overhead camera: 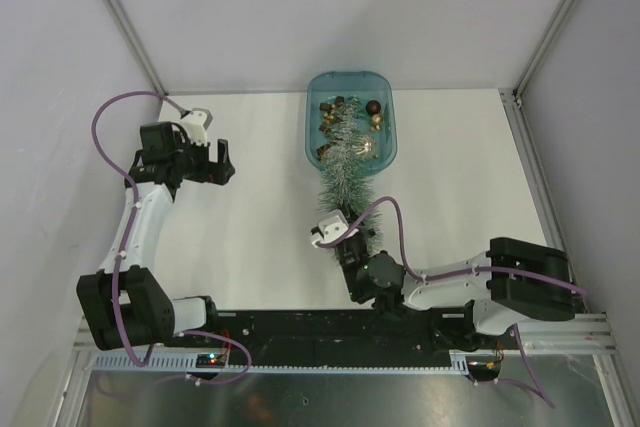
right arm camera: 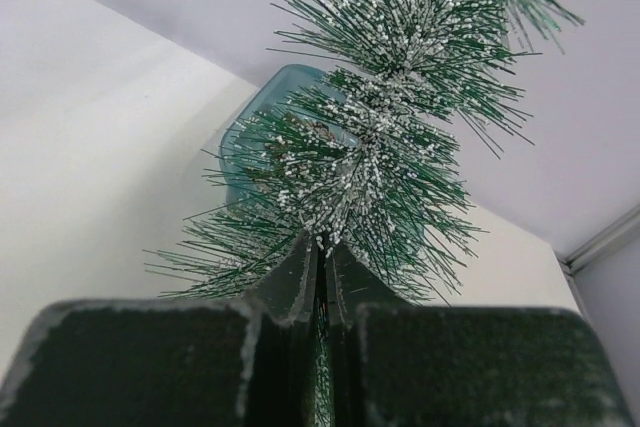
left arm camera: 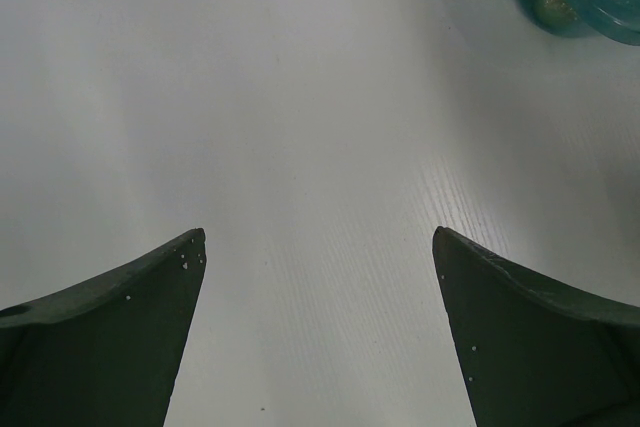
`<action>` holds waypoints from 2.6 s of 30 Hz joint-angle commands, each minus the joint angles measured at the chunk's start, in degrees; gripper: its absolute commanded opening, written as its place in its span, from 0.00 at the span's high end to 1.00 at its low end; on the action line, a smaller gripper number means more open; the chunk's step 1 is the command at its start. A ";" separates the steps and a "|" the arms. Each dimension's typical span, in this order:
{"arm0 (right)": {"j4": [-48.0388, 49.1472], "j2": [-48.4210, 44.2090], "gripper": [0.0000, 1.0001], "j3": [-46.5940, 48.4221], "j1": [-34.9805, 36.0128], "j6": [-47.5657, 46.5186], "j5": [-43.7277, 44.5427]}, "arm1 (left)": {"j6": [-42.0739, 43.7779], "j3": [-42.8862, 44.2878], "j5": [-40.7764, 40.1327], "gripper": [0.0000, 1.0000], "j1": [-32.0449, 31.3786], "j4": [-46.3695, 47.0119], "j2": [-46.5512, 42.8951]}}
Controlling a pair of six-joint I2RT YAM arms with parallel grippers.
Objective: Decorate the small christmas tree
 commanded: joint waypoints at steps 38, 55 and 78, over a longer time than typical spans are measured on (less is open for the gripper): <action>19.68 -12.81 0.14 -3.93 17.74 -1.98 16.44 | 1.49 3.59 -0.72 0.00 -6.05 -1.30 -2.69; 17.38 -36.84 0.01 1.67 23.80 -17.74 16.94 | -13.91 39.20 -5.30 0.00 -18.62 -2.48 34.51; -85.00 -31.99 0.01 22.09 -53.91 71.45 -37.99 | -16.24 54.19 -12.49 0.20 -26.11 -3.39 57.93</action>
